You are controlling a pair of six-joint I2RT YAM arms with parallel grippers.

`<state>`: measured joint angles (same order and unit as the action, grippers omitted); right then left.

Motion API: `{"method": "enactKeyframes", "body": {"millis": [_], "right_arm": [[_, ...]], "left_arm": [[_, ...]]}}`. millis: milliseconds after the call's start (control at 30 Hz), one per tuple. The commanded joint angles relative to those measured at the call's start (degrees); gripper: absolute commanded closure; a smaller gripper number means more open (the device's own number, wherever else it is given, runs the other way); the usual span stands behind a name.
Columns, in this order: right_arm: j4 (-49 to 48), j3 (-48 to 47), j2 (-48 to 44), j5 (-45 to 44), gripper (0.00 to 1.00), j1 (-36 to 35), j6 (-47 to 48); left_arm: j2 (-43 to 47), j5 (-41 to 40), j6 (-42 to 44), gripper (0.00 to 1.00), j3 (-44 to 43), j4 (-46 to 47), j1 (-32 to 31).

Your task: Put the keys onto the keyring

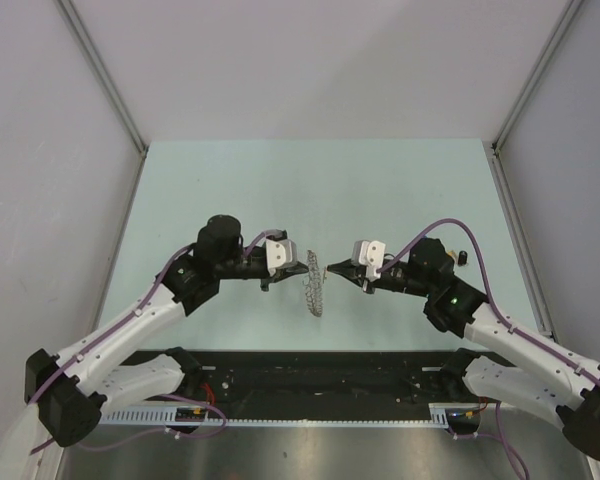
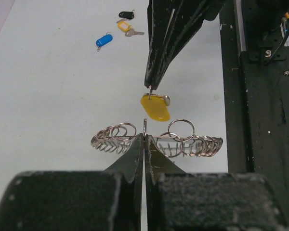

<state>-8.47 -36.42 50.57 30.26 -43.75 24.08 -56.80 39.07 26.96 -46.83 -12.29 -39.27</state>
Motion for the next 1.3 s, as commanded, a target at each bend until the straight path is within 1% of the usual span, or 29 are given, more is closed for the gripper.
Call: {"method": "enactKeyframes", "body": {"millis": [0, 133, 300, 1267], "right_arm": [[-2.0, -0.1, 0.0, -0.9, 1.00, -0.9, 1.8], [-2.1, -0.1, 0.1, -2.7, 1.00, -1.3, 1.9], [-2.6, -0.1, 0.5, -3.4, 1.00, -1.5, 1.7], [-3.9, -0.1, 0.6, 0.4, 1.00, -2.1, 0.7]], "left_arm": [[-0.1, 3.6, -4.0, 1.00, -2.0, 6.1, -0.3], [-0.6, 4.1, -5.8, 1.00, -2.0, 6.9, -0.4], [-0.8, 4.5, -5.8, 1.00, -2.1, 6.8, -0.5], [-1.1, 2.7, -4.3, 1.00, -2.7, 5.3, -1.2]]}}
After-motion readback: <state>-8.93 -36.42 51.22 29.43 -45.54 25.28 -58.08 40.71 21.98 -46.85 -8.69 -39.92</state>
